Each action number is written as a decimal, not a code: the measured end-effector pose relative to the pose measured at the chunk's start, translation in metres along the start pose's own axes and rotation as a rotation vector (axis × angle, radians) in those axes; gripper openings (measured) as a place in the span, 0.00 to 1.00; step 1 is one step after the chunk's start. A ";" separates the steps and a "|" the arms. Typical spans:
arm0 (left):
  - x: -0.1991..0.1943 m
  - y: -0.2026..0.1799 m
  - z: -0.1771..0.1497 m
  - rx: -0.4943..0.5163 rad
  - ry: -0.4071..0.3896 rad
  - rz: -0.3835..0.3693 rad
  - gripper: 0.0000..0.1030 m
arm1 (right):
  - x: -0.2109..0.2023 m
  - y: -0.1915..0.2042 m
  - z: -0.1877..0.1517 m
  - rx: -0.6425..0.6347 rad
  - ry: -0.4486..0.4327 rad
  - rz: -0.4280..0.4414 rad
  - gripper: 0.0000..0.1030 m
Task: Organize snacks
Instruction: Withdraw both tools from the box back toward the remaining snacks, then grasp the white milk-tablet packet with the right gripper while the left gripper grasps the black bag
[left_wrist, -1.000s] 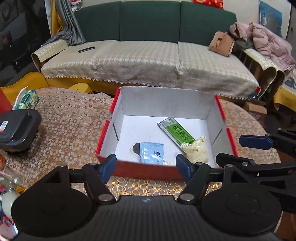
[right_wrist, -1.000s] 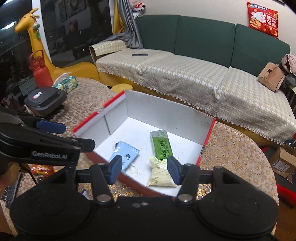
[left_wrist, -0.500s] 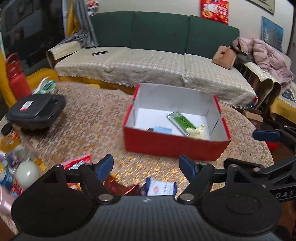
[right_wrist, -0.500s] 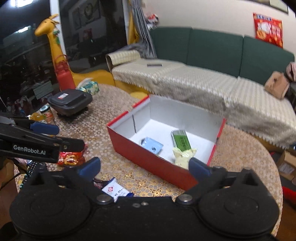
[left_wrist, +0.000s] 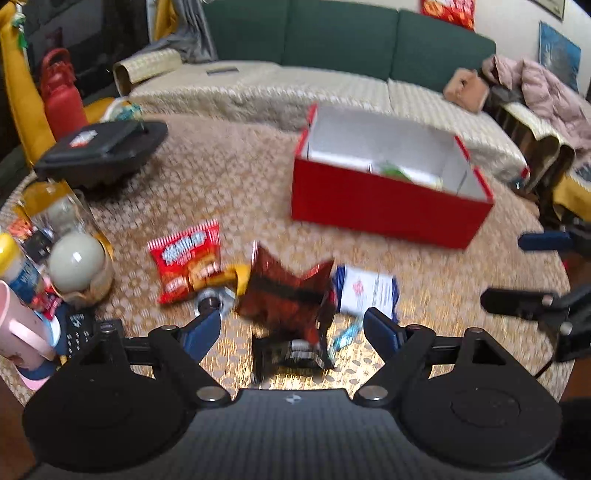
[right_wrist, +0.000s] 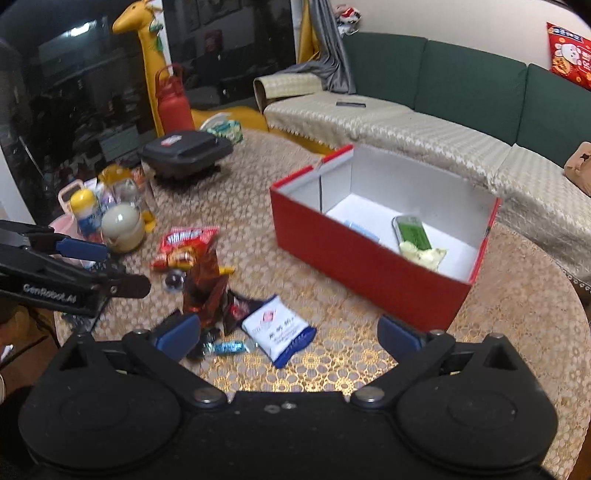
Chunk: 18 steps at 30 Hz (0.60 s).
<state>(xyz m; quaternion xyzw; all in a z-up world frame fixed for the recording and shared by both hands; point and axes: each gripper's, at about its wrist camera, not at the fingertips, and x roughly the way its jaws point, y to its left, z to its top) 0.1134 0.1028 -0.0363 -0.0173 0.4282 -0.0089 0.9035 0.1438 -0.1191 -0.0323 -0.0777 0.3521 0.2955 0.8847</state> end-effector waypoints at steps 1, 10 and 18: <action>0.004 0.002 -0.003 0.002 0.014 -0.008 0.82 | 0.002 0.001 -0.003 -0.006 0.006 0.001 1.00; 0.037 0.015 -0.024 -0.031 0.089 -0.041 0.82 | 0.035 0.002 -0.016 -0.048 0.073 0.027 1.00; 0.069 0.014 -0.034 -0.032 0.146 -0.057 0.82 | 0.074 0.004 -0.019 -0.113 0.129 0.013 0.99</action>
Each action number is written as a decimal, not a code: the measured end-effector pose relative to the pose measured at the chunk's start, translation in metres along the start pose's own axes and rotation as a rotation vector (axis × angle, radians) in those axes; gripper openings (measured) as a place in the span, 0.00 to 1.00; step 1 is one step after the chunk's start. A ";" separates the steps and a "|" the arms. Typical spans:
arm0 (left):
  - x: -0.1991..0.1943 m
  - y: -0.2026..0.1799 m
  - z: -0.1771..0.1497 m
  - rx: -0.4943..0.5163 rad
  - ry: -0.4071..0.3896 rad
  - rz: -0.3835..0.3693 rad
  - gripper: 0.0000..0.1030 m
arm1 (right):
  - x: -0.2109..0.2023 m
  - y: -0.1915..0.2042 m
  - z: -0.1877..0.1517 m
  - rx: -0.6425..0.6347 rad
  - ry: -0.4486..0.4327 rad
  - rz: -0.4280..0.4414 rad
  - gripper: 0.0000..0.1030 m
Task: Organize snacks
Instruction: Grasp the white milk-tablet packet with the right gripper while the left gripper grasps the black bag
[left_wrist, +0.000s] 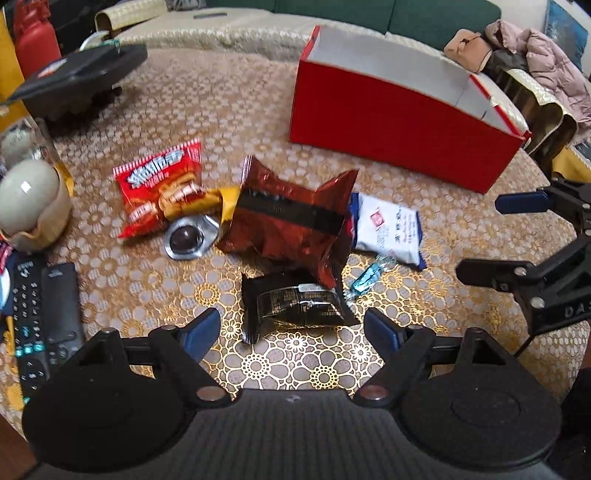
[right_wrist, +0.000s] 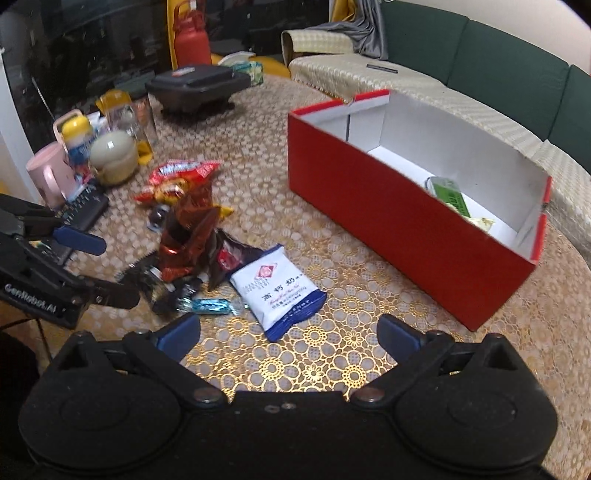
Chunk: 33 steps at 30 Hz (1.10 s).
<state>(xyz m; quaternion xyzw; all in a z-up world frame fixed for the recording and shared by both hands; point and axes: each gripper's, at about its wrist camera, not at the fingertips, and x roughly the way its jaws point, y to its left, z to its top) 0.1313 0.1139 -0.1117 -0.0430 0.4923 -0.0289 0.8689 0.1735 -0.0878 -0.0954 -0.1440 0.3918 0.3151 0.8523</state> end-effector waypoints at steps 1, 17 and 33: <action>0.003 0.001 0.000 -0.012 0.005 -0.002 0.82 | 0.005 -0.001 0.002 -0.001 0.004 -0.001 0.98; 0.030 0.001 0.006 -0.069 0.032 -0.013 0.82 | 0.077 0.006 0.033 -0.143 0.098 0.034 0.86; 0.037 0.006 0.010 -0.070 0.028 -0.044 0.63 | 0.083 0.010 0.029 -0.153 0.099 0.091 0.59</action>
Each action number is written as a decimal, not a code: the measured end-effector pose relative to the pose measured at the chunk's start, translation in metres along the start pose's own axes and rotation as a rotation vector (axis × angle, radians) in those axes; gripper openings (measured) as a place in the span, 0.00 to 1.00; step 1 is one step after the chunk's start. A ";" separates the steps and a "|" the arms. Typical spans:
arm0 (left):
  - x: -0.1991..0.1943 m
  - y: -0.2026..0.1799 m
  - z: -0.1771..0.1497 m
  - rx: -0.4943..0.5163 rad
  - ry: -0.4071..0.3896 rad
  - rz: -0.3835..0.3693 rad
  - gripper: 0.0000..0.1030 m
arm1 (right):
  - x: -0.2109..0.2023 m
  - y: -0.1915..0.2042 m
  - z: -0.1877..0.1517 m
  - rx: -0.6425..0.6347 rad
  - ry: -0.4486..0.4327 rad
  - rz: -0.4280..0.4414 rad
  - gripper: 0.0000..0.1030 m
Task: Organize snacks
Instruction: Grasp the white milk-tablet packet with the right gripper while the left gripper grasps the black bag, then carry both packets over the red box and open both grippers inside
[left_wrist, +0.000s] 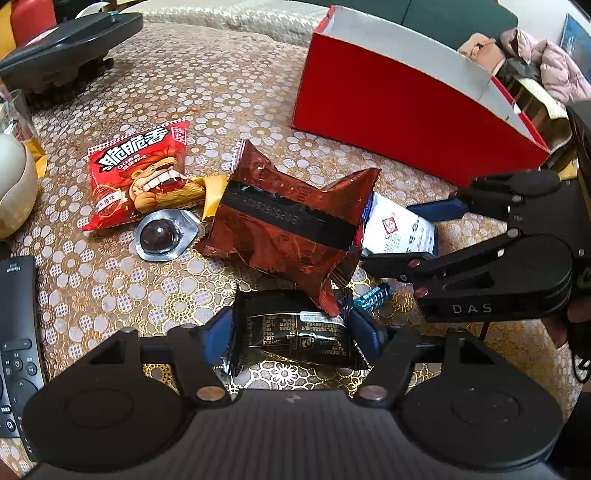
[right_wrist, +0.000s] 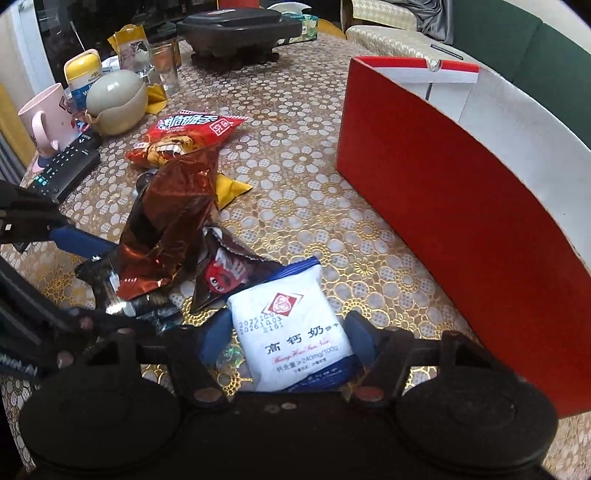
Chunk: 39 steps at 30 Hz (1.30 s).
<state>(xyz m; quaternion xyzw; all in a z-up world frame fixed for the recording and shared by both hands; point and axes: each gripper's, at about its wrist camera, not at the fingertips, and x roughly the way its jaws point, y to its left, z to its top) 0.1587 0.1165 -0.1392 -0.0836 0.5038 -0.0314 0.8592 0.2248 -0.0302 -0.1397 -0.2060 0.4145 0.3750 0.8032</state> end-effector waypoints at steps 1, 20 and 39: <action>-0.001 0.001 0.000 -0.006 -0.002 -0.003 0.61 | -0.001 0.001 -0.001 0.003 -0.003 -0.005 0.58; -0.038 -0.006 -0.030 -0.044 -0.019 0.004 0.54 | -0.061 0.000 -0.050 0.219 -0.078 -0.091 0.56; -0.105 -0.070 0.002 0.083 -0.184 0.011 0.54 | -0.160 -0.004 -0.059 0.315 -0.256 -0.135 0.56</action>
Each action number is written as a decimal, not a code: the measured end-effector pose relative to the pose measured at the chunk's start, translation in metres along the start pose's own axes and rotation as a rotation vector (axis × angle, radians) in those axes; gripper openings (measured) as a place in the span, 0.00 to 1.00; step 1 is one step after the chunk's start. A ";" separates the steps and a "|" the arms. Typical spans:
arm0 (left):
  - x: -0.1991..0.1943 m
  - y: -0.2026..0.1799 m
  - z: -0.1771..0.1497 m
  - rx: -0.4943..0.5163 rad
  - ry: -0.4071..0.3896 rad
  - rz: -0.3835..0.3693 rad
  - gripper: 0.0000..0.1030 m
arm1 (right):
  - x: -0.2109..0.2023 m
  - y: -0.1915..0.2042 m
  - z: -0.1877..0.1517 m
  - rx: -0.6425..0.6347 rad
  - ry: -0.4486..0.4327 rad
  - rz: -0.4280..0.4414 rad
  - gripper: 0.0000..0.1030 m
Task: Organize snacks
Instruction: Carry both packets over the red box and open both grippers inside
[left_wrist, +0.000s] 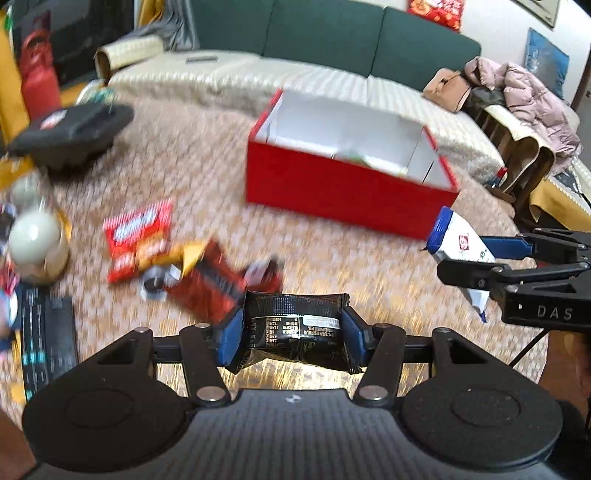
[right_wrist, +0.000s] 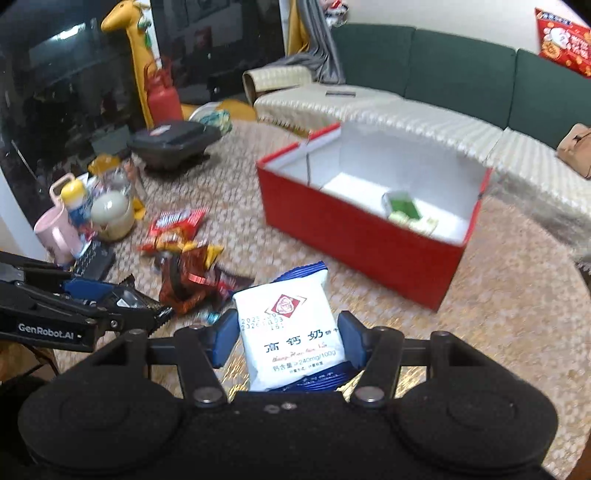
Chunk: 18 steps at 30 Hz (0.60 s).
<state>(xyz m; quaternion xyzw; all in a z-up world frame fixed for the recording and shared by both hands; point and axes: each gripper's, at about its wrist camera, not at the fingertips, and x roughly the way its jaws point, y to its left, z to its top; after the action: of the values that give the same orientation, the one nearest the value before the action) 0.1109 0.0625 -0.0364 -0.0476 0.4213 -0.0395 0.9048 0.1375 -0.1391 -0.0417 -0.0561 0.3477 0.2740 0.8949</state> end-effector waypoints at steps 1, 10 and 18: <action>-0.001 -0.003 0.007 0.010 -0.014 0.004 0.54 | -0.003 -0.002 0.005 0.000 -0.012 -0.005 0.56; 0.012 -0.032 0.085 0.091 -0.101 0.023 0.55 | -0.008 -0.036 0.055 -0.034 -0.086 -0.079 0.56; 0.054 -0.047 0.145 0.112 -0.100 0.031 0.55 | 0.022 -0.077 0.094 -0.004 -0.088 -0.127 0.56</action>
<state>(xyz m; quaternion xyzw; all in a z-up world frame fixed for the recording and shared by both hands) 0.2547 0.0177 0.0213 0.0078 0.3735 -0.0464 0.9264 0.2478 -0.1669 0.0077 -0.0676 0.3033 0.2193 0.9248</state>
